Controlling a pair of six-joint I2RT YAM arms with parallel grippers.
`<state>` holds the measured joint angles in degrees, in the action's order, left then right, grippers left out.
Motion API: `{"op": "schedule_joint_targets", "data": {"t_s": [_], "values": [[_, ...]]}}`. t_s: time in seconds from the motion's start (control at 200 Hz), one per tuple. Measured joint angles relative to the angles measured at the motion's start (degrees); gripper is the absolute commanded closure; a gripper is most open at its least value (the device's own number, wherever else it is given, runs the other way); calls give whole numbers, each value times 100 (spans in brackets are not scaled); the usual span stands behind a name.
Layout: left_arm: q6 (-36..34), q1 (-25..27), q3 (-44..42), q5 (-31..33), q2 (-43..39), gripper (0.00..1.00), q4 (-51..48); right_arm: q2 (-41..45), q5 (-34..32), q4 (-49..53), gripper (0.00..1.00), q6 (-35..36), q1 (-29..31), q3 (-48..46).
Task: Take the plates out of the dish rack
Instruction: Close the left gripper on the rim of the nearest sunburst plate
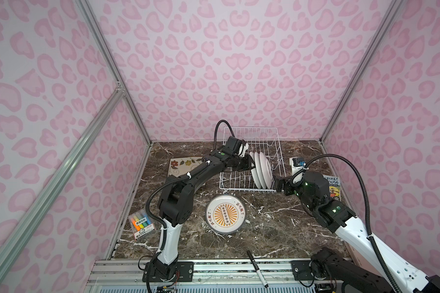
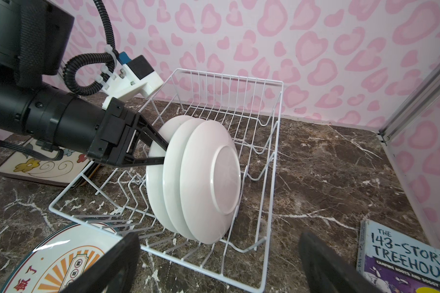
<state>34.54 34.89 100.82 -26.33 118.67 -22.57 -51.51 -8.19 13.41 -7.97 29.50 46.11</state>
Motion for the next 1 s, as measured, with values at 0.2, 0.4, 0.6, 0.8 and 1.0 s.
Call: {"op": "schedule_joint_targets", "data": {"t_s": [0.2, 0.4, 0.6, 0.8, 1.0], "values": [[173, 50, 11, -13, 48, 72, 39, -33, 2, -17, 1, 0, 0, 0], [404, 81, -48, -52, 66, 80, 195, -79, 2, -20, 1, -2, 0, 0], [761, 101, -332, -190, 31, 91, 595, -83, 2, -20, 1, -24, 0, 0], [769, 101, -409, -127, -72, 97, 577, -55, 2, -22, 1, -37, 0, 0], [835, 90, -409, -140, -138, 97, 553, -44, 2, -24, 1, -44, 0, 0]]}}
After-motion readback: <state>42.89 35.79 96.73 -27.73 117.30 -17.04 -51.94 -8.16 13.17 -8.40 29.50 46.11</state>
